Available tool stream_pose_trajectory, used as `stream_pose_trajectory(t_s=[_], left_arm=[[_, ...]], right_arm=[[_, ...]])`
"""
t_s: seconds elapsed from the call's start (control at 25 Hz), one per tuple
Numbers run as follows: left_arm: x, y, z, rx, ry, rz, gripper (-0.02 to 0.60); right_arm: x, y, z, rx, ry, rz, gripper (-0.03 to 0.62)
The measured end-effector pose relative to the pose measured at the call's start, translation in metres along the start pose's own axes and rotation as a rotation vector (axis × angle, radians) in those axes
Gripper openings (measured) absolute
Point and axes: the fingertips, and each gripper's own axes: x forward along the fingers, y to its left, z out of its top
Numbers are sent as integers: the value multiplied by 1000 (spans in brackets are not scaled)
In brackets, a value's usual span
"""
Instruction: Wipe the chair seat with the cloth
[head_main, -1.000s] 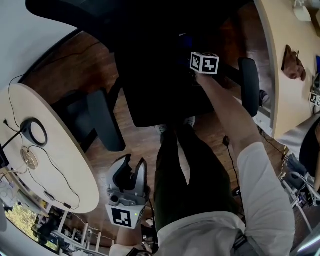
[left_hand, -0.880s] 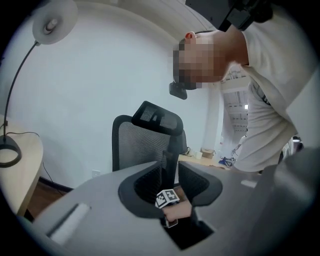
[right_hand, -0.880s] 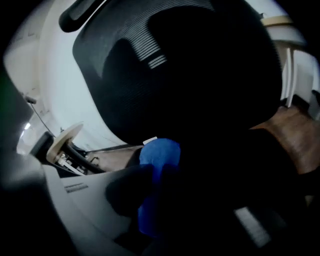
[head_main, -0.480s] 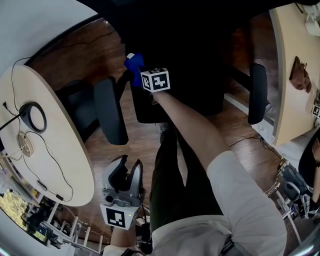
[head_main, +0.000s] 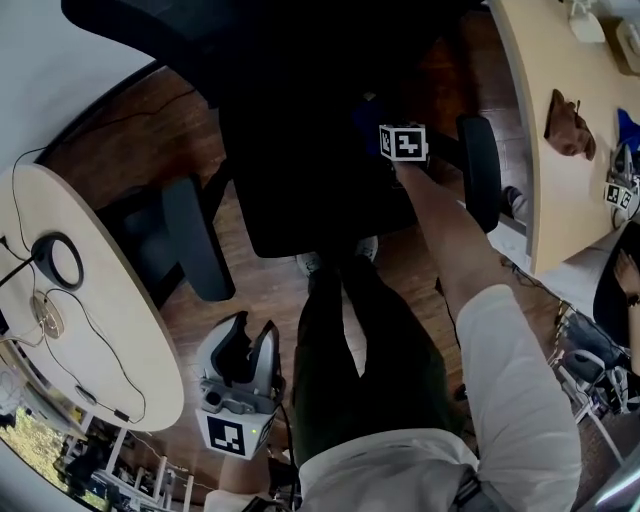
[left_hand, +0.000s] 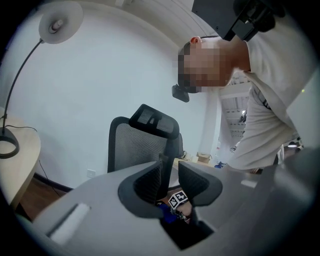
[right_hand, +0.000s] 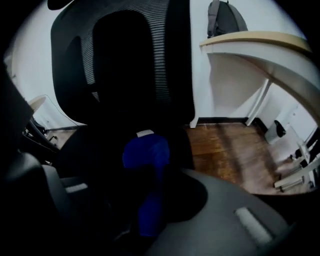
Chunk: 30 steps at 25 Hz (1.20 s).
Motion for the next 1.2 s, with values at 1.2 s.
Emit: stream_pose_trajectory(t_s=[1.2], left_arm=[[-24, -13, -10, 6, 10, -28, 236]], right_arm=[[-7, 166, -83, -7, -34, 260, 67]])
